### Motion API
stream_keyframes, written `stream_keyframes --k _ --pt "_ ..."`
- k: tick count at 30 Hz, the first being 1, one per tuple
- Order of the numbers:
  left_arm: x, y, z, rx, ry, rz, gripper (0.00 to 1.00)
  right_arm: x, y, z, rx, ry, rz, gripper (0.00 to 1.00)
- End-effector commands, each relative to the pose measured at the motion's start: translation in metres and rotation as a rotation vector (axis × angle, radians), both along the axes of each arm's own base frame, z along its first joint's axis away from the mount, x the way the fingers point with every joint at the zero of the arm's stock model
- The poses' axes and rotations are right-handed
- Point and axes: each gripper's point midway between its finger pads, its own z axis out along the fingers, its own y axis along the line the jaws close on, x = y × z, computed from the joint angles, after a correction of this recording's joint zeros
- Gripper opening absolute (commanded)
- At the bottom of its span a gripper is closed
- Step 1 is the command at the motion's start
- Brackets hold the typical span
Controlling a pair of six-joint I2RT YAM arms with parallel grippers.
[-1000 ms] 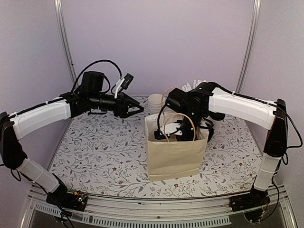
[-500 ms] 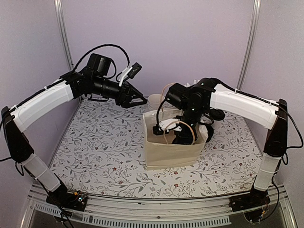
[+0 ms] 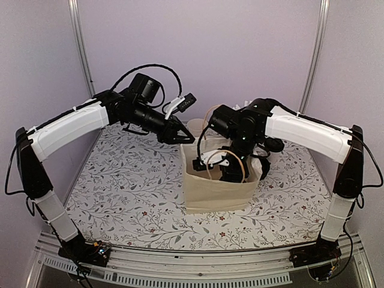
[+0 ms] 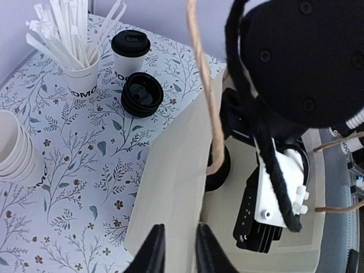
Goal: Pack the takeout coffee
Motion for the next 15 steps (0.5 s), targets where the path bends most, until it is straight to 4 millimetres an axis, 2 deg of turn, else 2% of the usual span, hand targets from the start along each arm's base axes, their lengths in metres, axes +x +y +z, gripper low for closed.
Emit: stream_keyframes --k 1,5,8,10,15 --pt "0.0 -0.006 0.003 -0.001 -0.004 -0.015 0.14 -0.006 0.01 0.007 0.044 0.011 0.038 0.99" --pt "-0.002 -0.01 0.004 -0.021 0.004 -0.031 0.02 -0.021 0.015 0.006 0.056 0.047 0.092 0.99" --pt "-0.001 -0.01 0.003 -0.026 0.002 -0.027 0.0 -0.025 0.019 0.003 0.052 -0.002 0.146 0.99" --pt "-0.001 -0.01 0.005 -0.034 -0.011 -0.018 0.0 -0.016 0.027 0.009 0.066 -0.083 0.161 0.99" --pt "0.003 -0.003 0.004 -0.013 -0.05 0.018 0.0 0.008 0.054 0.047 0.186 -0.234 0.174 0.99"
